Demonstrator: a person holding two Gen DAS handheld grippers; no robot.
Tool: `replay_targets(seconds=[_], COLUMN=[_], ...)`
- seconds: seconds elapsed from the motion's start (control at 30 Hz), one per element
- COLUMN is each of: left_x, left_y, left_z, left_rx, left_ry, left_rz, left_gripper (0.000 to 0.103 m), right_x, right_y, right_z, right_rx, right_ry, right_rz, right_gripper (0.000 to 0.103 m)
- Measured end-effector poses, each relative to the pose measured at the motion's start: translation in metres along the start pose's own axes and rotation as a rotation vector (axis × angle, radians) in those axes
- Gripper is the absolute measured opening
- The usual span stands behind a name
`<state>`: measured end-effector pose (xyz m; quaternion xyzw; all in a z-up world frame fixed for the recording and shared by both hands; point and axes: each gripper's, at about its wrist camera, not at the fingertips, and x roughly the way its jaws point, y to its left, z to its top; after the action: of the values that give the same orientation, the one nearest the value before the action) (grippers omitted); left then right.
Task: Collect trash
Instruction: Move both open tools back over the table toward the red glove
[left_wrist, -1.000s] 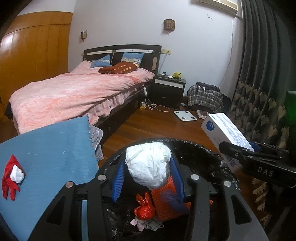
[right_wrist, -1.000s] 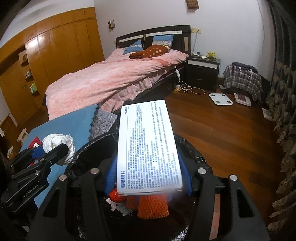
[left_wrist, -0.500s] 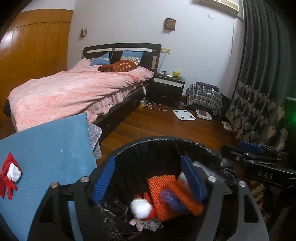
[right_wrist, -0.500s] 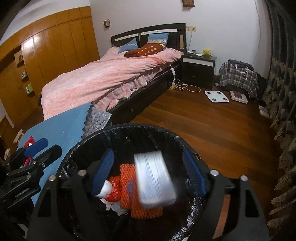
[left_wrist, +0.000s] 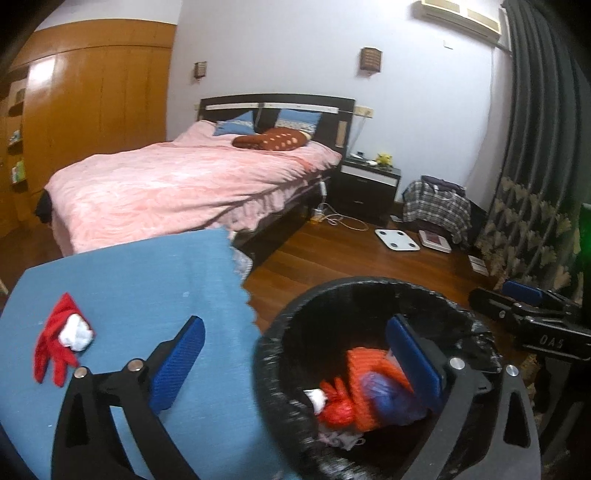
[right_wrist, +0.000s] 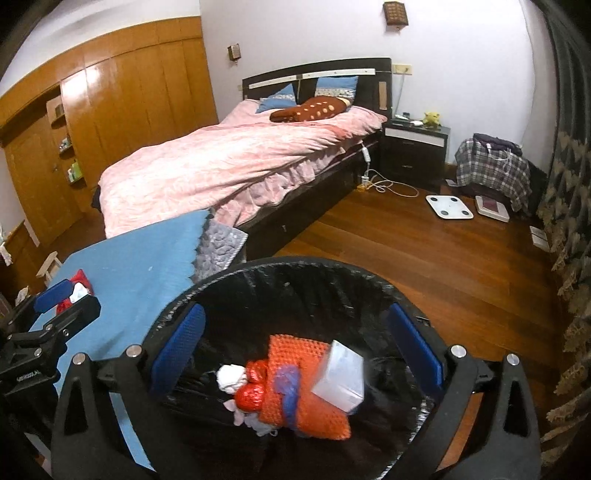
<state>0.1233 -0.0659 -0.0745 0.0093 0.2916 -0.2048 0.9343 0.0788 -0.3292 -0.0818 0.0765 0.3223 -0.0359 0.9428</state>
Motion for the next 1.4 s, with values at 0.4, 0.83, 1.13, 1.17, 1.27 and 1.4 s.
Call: replay_targets(seconds=[0.4, 0.83, 1.13, 1.17, 1.27, 1.4], left_x=[-0.035, -0.051, -0.037, -0.037, -0.028, -0.017], left_y=[0.078, 0.168, 0.223, 0.229, 0.245, 0.261], left_z=[-0.010, -0.025, -0.038, -0.040, -0.043, -0.048], left_rx=[-0.069, -0.162, -0.211, -0.217, -0.236, -0.248], left_ry=[-0.036, -0.039, -0.013, -0.009, 0.003, 0.024], left_rz=[0.164, 0.324, 0.403, 0.407, 0.416, 0.417], left_gripper=[0.097, 0.097, 0.096, 0.094, 0.089, 0.080], right_x=[0.018, 0.058, 0.094, 0.097, 0.111, 0.126], right_y=[0.073, 0.164, 0.215, 0.220, 0.239, 0.257], right_z=[0.019, 0.030, 0.026, 0.025, 0.023, 0.023], right_rx=[-0.076, -0.162, -0.211, -0.218, -0.242, -0.260], right_ry=[-0.008, 0.008, 0.052, 0.057, 0.075, 0.091], right_rz=[0.105, 0.208, 0.252, 0.255, 0.267, 0.280], right_gripper=[0.097, 0.097, 0.097, 0.097, 0.097, 0.097])
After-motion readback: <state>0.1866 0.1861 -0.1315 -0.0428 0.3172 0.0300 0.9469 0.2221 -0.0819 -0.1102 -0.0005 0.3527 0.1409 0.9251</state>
